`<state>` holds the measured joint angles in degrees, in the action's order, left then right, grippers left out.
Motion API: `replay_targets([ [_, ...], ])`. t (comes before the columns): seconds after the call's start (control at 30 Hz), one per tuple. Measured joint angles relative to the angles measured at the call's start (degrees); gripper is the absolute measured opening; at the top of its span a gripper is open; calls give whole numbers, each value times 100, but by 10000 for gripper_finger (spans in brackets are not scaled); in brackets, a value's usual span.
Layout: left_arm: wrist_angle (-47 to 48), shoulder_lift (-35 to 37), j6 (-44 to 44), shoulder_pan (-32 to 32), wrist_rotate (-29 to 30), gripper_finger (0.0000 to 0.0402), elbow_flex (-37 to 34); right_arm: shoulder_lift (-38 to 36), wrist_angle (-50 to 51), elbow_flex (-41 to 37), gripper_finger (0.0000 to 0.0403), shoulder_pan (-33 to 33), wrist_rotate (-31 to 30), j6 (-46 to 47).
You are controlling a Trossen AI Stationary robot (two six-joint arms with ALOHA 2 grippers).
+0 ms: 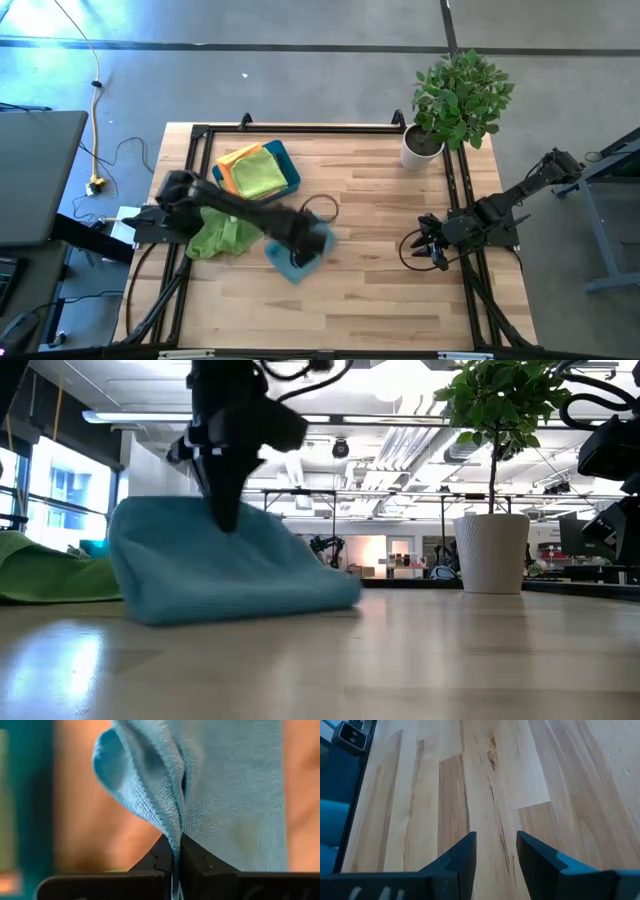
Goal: Fold microfiber towels
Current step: Put the folded blue microfiber cloth into the bin
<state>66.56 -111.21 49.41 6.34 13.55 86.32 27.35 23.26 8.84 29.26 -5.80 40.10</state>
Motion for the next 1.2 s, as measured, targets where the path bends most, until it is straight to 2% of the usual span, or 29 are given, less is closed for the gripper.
replay_targets([
  [0.17,1046,368,-1591,-754,664,2,-2,0,4,0,133,0,0,-2],
  [0.37,1721,743,-2485,-1730,1249,2,-170,0,3,0,133,-2,-2,0],
  [0.57,1359,1321,-3140,-2423,1586,1,-808,0,5,0,133,-1,-1,-5],
  [0.7,1183,1579,-3742,-2809,1717,1,-960,0,2,0,133,-1,0,-3],
  [0.97,825,1634,-4682,-3430,1667,1,-1206,0,3,0,133,0,0,-4],
  [1.2,355,1630,-5533,-3666,1685,7,-1274,0,3,0,133,-1,0,-4],
])
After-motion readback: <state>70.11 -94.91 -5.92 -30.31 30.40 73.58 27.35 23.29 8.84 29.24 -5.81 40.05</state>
